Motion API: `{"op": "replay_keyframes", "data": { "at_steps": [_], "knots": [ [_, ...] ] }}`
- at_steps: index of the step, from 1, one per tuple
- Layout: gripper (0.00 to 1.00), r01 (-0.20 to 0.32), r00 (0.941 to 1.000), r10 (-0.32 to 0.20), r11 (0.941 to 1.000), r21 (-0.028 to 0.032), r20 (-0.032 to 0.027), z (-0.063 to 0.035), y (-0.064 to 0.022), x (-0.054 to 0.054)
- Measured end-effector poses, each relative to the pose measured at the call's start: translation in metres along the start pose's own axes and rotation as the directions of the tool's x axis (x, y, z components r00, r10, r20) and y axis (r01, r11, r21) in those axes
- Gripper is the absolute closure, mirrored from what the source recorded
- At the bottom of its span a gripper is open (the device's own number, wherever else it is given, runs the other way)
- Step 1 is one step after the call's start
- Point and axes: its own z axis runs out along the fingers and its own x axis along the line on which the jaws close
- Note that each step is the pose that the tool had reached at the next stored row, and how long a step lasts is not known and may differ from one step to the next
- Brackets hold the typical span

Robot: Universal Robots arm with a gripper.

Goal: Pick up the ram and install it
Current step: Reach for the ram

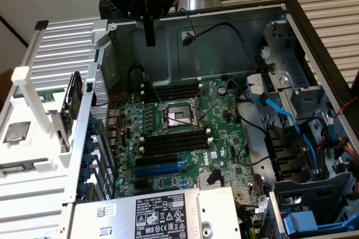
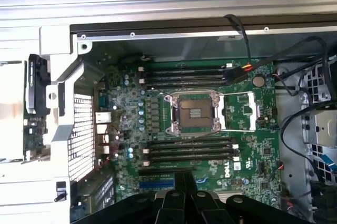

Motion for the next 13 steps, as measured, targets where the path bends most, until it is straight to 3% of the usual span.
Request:
{"op": "replay_keyframes", "data": {
  "at_steps": [6, 13],
  "knots": [
    [0.9, 0.0, 1.0, 0.0, 1.0, 0.0002, -0.0016, -0.0007, -0.0036, 0.026],
    [0.9, -0.001, 0.9996, 0.002, 1.0, 0.0034, -0.0285, -0.0009, -0.0057, 0.044]
  ]
}}
